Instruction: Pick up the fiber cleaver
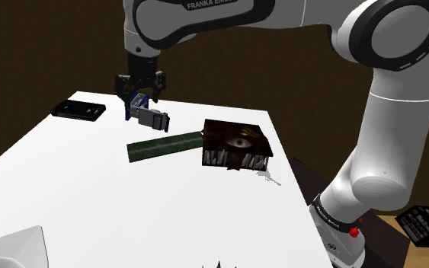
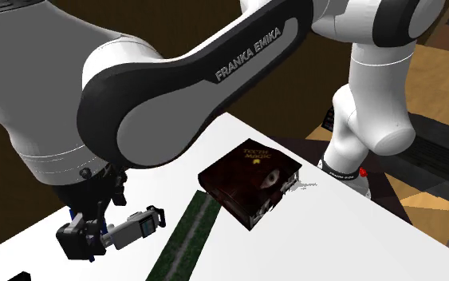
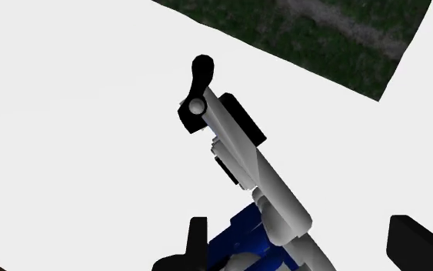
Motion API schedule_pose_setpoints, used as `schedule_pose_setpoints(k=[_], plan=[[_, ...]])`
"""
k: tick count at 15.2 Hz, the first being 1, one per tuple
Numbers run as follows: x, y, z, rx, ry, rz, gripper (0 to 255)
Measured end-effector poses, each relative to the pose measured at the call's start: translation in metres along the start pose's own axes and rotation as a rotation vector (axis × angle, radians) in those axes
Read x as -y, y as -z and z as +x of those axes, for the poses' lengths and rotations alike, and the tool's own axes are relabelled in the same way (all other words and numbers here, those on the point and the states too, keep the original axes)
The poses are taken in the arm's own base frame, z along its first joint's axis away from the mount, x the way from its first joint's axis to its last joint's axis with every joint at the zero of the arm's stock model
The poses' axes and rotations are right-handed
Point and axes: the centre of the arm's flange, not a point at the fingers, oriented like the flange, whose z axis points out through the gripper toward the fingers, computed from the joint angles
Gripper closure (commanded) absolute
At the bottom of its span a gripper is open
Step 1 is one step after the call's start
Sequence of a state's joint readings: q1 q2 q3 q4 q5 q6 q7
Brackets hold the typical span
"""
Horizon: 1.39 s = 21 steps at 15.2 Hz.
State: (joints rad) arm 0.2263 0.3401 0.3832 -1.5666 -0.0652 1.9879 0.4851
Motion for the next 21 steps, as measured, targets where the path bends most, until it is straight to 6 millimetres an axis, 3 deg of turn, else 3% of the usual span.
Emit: schedule_pose_setpoints(k=[7,8,18,21], plan=[[0.0,-0.037,0.002,0.001,0.0,0.0,0],[0.0,-0.039,0.002,0.001,0.0,0.0,255],[0.0,-0.04,0.001,-0.001,0.0,0.001,255],[0.001,-0.03,0.003,0.001,0.0,0.0,255]])
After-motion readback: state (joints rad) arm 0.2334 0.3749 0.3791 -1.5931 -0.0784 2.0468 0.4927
